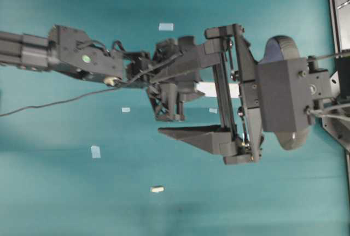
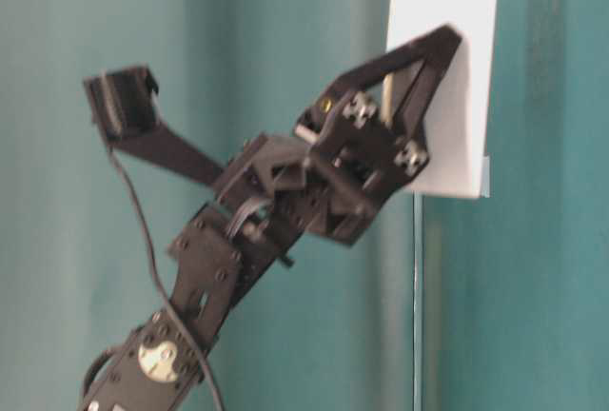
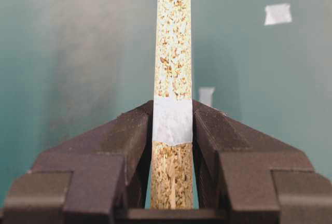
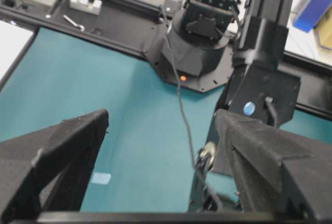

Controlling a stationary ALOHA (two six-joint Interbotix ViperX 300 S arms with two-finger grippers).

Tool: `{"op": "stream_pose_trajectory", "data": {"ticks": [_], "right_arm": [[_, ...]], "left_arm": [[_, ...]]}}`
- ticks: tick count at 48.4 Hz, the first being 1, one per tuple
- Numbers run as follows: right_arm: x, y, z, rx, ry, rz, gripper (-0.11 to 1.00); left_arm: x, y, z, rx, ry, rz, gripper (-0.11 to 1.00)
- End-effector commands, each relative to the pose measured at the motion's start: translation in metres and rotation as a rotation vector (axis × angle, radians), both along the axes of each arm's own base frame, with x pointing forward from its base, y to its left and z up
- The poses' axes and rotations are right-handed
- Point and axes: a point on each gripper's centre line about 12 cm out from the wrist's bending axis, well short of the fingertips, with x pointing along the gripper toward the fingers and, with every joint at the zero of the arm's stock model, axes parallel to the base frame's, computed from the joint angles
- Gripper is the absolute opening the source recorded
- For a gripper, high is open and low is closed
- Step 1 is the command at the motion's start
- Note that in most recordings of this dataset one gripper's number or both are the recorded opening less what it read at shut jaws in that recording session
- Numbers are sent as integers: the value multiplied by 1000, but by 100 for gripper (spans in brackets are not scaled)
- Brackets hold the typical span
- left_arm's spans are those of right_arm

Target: Move the wooden board into place and insert the rod into its hole.

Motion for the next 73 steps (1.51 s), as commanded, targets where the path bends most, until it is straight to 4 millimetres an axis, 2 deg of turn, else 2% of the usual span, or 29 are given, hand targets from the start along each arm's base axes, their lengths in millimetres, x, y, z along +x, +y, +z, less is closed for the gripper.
{"op": "stream_pose_trajectory", "data": {"ticks": [1, 9, 30, 52, 72, 73], "right_arm": [[-6, -1, 21, 12, -53, 0, 97], [-6, -2, 21, 11, -53, -2, 97], [-6, -2, 19, 11, -50, -2, 97], [-6, -1, 18, 9, -47, 0, 97], [-5, -2, 12, 5, -36, 0, 97], [-5, -1, 12, 6, -35, 0, 97]], "left_arm": [[14, -6, 19, -7, -65, -6, 22], [23, -16, 9, -8, -57, -26, 22], [42, -17, -20, -5, -64, -26, 22], [44, -17, -48, -59, -15, 12, 22], [47, -17, -44, -95, -26, 37, 23], [47, -17, -43, -96, -27, 37, 25]]}}
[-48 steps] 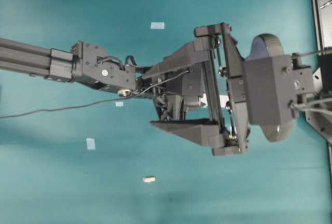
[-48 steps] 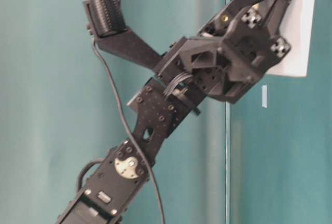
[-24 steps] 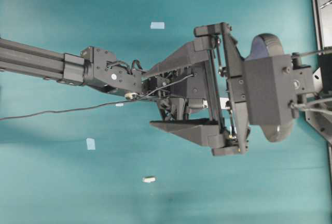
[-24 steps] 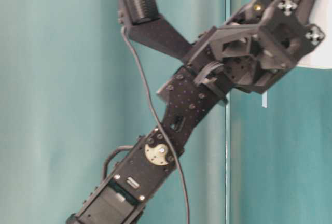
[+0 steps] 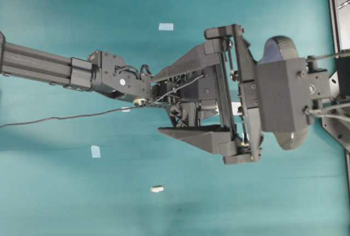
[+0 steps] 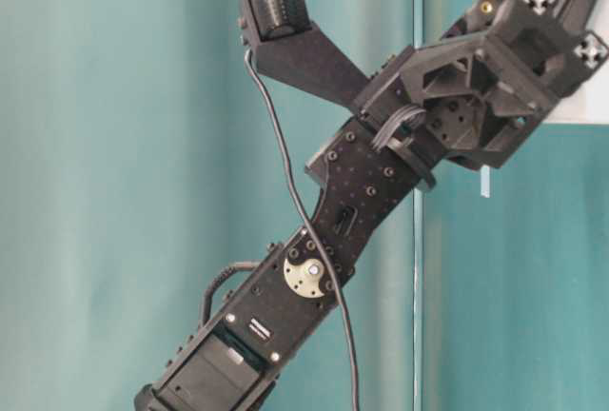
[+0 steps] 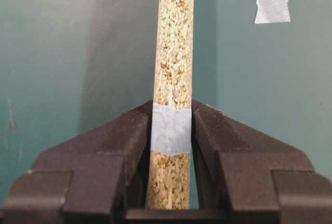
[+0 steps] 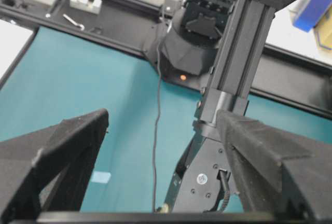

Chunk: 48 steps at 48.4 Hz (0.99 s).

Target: Move the wooden board into place and insert the rod into its hole.

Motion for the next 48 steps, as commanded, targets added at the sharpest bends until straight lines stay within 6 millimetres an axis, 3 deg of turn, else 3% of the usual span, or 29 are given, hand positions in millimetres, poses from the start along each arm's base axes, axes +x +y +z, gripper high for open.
{"op": "stream_pose_trajectory", "data": {"ticks": [1, 6, 10, 14, 24, 37, 48], "right_arm": [[-5, -1, 14, 8, -41, 0, 97], [-5, -2, 13, 5, -36, 0, 97], [-6, -1, 12, 5, -33, 0, 97], [-6, -2, 12, 5, -33, -1, 97], [-6, -2, 12, 6, -32, -1, 97], [-6, -2, 12, 6, -32, -1, 97], [-5, -2, 11, 6, -30, -1, 97]], "left_arm": [[9, 1, 24, -15, -60, 14, 31], [9, 1, 28, -16, -68, 14, 62], [9, 1, 31, -16, -74, 14, 80], [8, 1, 34, -16, -77, 14, 76], [0, 1, 42, -17, -52, 11, 82], [-41, -9, 35, -12, 5, -9, 83], [-65, -11, 20, -3, -76, -10, 83]]}}
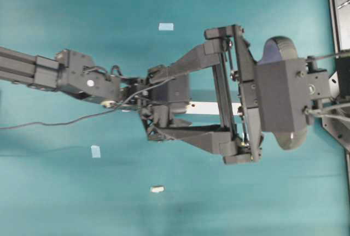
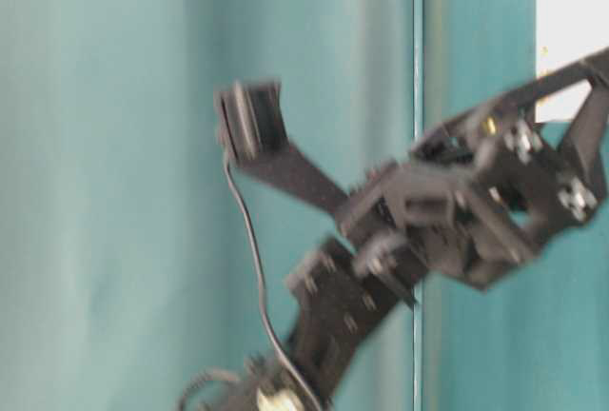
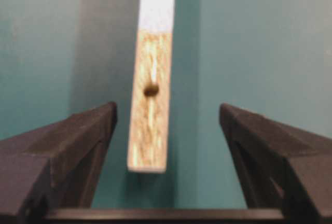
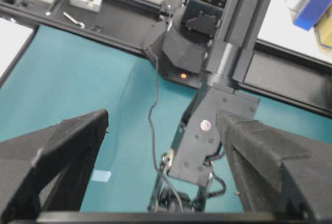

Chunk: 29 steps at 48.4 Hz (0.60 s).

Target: Move the wooden board into place and insert the rod into its hole.

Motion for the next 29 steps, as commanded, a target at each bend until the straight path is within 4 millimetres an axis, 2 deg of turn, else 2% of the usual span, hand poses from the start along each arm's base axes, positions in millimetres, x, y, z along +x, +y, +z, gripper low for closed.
{"op": "stream_pose_trajectory", "data": {"ticks": [1, 8, 16, 24, 29], "right_arm": [[-5, -2, 11, 6, -30, -1, 97], [-4, -1, 10, 7, -27, -2, 97], [-4, -2, 6, 6, 6, -10, 97], [-2, 5, -18, -19, 150, -17, 97], [2, 18, -39, -38, 271, -6, 97]], "left_arm": [[-2, -1, 16, 1, -98, 2, 83], [-12, 0, 1, 9, -156, 7, 83], [-24, 1, -24, 25, -164, 4, 83], [-27, 2, -35, 61, -204, -12, 83], [-21, 2, -38, 76, -236, -18, 83]]}}
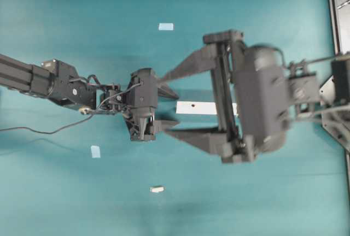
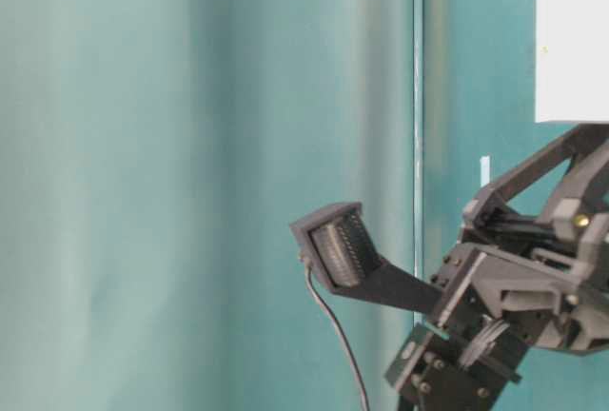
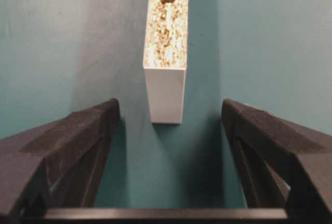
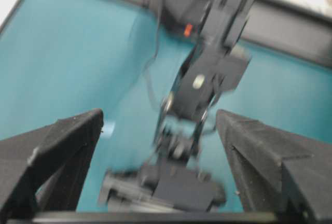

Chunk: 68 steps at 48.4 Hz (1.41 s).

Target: Move the wooden board into place and insert the rod into its hole.

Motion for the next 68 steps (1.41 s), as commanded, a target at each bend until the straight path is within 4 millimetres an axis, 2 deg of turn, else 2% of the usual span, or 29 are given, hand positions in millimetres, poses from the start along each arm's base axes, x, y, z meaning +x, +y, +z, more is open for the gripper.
{"op": "stream_pose_trajectory", "data": {"ticks": [1, 8, 16, 27, 40, 53, 61, 68], "right_arm": [[2, 14, -7, -3, 78, 15, 97], [11, 37, -39, -26, 272, 30, 97], [23, 59, -65, -64, 414, 47, 97], [47, 83, -95, -94, 520, 48, 97], [67, 92, -132, -12, 578, -52, 97], [83, 102, -167, 42, 558, -65, 97], [83, 106, -197, 72, 593, -96, 97], [80, 108, -214, 111, 623, -140, 97]], "left_arm": [[9, -1, 7, 17, -55, -11, 83], [20, 0, 1, 22, -85, -7, 83], [29, 0, -2, 24, -119, -6, 83], [23, 0, -7, 26, -113, -6, 83], [15, 1, -9, 28, -119, -5, 83], [15, 1, -8, 29, -131, -3, 83], [15, 1, -9, 29, -130, -3, 83], [15, 2, -8, 29, -131, -2, 83]]}}
